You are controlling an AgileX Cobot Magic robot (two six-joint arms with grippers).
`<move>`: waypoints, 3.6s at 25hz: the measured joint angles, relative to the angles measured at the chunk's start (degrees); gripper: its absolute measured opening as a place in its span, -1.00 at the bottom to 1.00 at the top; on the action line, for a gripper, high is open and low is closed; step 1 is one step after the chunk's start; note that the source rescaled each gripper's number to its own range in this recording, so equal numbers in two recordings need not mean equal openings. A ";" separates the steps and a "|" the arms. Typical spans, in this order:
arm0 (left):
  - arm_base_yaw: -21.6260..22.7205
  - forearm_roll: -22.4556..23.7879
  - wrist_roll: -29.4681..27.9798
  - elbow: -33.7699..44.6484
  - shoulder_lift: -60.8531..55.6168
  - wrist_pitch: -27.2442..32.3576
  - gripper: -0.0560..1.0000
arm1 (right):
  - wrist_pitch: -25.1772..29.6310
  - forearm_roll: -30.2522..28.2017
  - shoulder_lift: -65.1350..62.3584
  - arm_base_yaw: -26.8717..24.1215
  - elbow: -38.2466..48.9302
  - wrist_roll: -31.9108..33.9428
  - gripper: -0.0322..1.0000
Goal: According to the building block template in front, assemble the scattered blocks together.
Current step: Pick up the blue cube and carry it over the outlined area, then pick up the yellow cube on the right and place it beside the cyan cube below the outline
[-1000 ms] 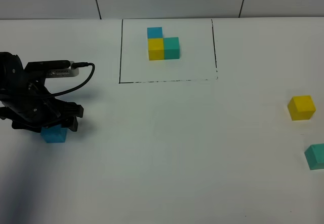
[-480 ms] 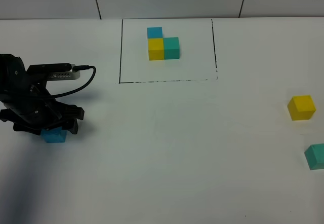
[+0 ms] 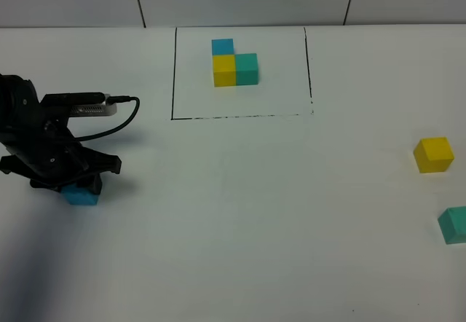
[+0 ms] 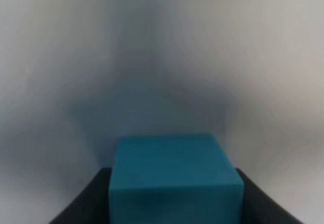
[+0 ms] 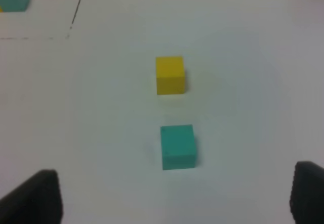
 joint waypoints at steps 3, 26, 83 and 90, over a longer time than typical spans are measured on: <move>-0.21 0.00 8.15 -4.55 0.00 4.50 -0.89 | 0.00 0.00 0.00 0.00 0.00 0.00 0.64; -21.88 2.09 42.83 -54.16 22.07 30.48 -0.89 | 0.00 0.00 0.00 0.00 0.00 0.07 0.58; -25.92 -0.86 55.46 -65.18 36.80 27.02 -0.48 | 0.05 0.00 1.21 0.00 0.00 0.24 0.49; -26.28 -0.95 55.43 -68.37 35.35 28.29 0.61 | 0.05 0.00 1.21 0.00 0.00 0.24 0.48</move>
